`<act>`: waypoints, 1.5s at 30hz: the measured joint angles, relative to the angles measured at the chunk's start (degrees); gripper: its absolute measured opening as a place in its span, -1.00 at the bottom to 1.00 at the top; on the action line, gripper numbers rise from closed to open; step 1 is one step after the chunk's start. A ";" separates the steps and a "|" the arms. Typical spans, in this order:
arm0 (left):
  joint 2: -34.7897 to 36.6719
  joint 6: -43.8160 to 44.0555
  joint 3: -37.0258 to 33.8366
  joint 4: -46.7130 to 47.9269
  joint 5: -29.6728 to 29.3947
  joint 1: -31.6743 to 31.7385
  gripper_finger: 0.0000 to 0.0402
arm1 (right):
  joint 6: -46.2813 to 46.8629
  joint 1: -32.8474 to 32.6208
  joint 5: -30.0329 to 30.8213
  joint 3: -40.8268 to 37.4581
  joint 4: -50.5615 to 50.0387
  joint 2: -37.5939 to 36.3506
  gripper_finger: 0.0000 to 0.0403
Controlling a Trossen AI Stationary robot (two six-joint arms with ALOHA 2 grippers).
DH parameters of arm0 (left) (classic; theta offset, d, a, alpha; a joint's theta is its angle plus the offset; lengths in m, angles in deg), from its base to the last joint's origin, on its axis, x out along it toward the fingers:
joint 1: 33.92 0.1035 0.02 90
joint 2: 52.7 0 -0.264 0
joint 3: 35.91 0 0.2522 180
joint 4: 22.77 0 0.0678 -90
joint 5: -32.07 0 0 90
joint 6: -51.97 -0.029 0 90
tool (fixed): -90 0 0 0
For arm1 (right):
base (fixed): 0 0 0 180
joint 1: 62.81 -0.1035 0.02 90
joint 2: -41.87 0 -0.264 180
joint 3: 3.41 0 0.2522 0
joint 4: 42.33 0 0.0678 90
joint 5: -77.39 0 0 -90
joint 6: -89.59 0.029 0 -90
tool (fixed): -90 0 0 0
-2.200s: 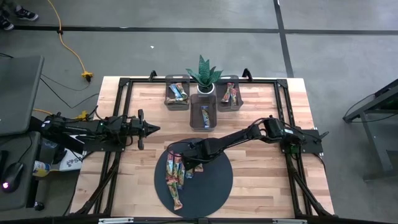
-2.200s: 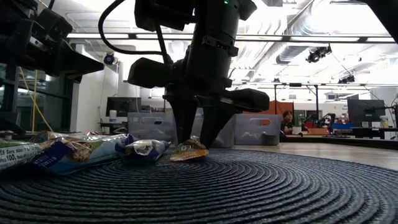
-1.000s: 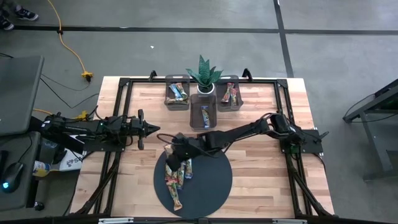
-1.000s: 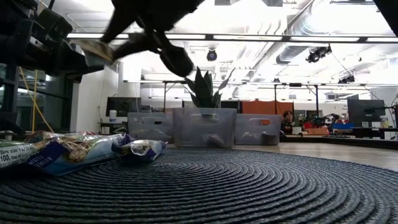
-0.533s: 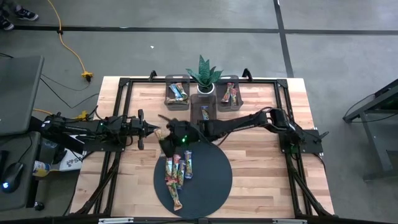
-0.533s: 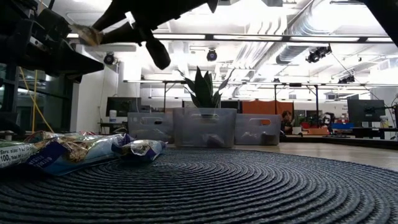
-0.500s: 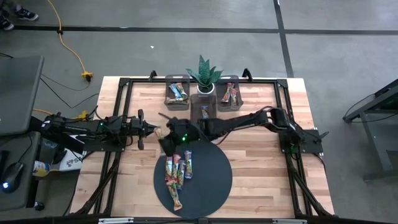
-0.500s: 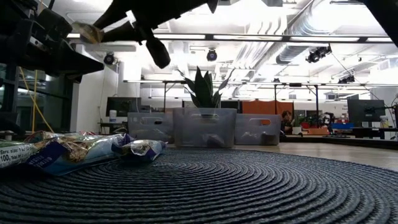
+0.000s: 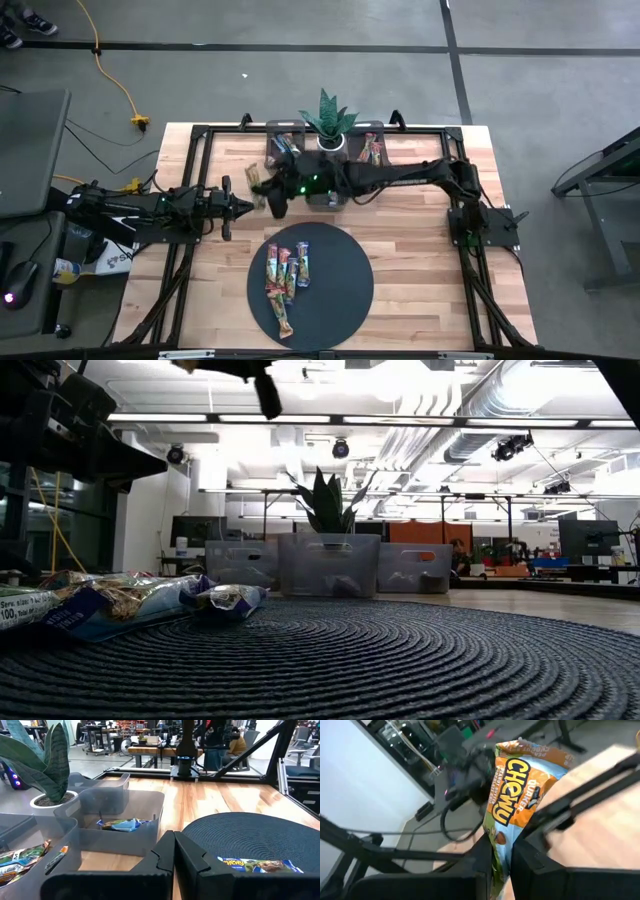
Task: Pick and place Granola Bars by type
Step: Put the yellow granola bar into the left black bin
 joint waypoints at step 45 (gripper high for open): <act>-0.02 0.00 0.00 0.07 0.03 0.00 -0.99 | 2.71 12.50 9.22 0.01 13.22 8.76 -0.85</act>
